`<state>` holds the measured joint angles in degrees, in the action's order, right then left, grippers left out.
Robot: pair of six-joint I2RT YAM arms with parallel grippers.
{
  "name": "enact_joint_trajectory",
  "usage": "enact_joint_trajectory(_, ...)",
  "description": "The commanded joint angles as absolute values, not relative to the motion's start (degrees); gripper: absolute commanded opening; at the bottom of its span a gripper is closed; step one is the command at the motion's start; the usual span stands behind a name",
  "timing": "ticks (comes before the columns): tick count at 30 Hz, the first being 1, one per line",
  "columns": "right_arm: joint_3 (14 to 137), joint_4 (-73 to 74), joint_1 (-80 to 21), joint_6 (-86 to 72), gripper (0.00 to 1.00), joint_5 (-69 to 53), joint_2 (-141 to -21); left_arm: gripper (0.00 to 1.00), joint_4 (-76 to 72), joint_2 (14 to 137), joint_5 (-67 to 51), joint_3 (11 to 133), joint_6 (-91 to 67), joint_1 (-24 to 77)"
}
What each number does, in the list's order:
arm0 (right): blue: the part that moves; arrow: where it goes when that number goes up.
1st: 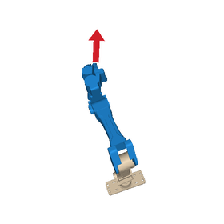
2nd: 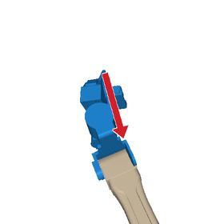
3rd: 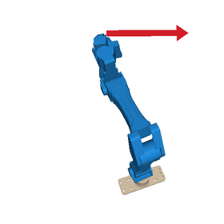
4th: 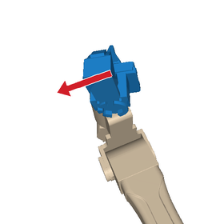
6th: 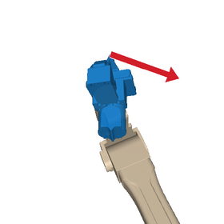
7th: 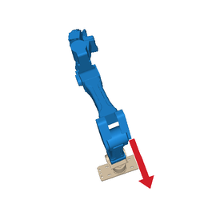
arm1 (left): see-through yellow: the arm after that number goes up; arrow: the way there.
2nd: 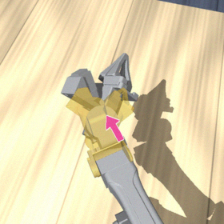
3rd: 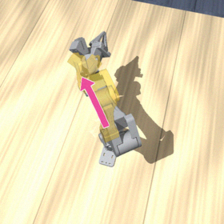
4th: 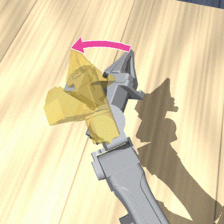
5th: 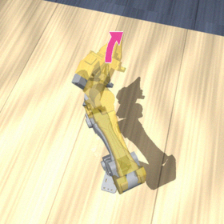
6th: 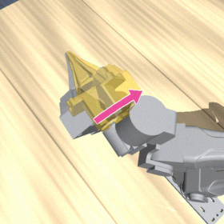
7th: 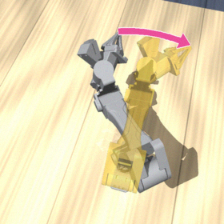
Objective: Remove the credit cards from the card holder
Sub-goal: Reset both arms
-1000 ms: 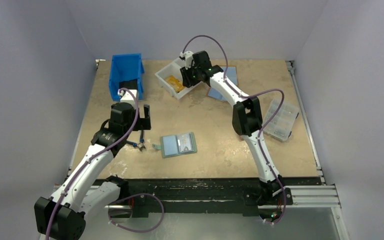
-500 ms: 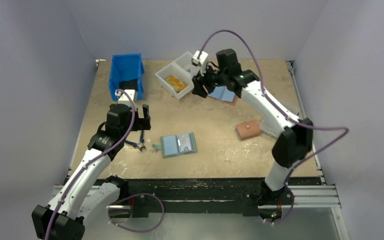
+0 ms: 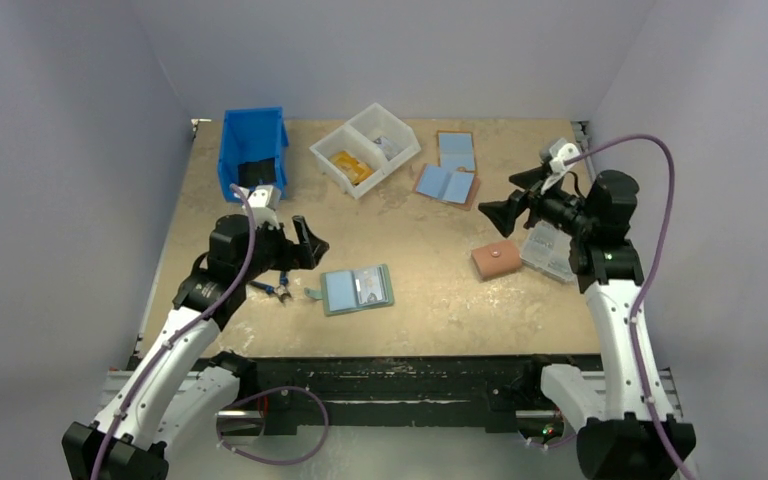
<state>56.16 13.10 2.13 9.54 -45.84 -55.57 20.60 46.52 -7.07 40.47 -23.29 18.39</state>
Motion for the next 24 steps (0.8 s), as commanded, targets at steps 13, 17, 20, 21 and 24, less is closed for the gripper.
enact_joint_trajectory(13, 66.6, 23.3, 6.5, -1.3, 0.99, -37.2, -45.5, 0.98, 23.6, 40.5, -16.9, 53.5, -36.5, 18.0)
enact_joint_trajectory(17, 70.5, 26.2, 7.4, -2.8, 0.99, -38.4, -44.9, 0.99, 24.6, 41.2, -16.6, 56.1, -36.2, 18.0)
enact_joint_trajectory(20, 72.4, 27.0, 8.0, -4.4, 0.99, -38.4, -44.8, 0.99, 24.2, 41.4, -18.2, 56.3, -37.0, 18.0)
enact_joint_trajectory(21, 73.0, 27.2, 8.2, -5.0, 0.99, -38.0, -44.9, 0.99, 24.2, 41.4, -18.3, 56.2, -37.2, 18.0)
enact_joint_trajectory(24, 74.3, 27.5, 8.9, -5.6, 0.99, -37.2, -45.3, 0.99, 24.3, 40.9, -18.3, 56.7, -37.1, 18.0)
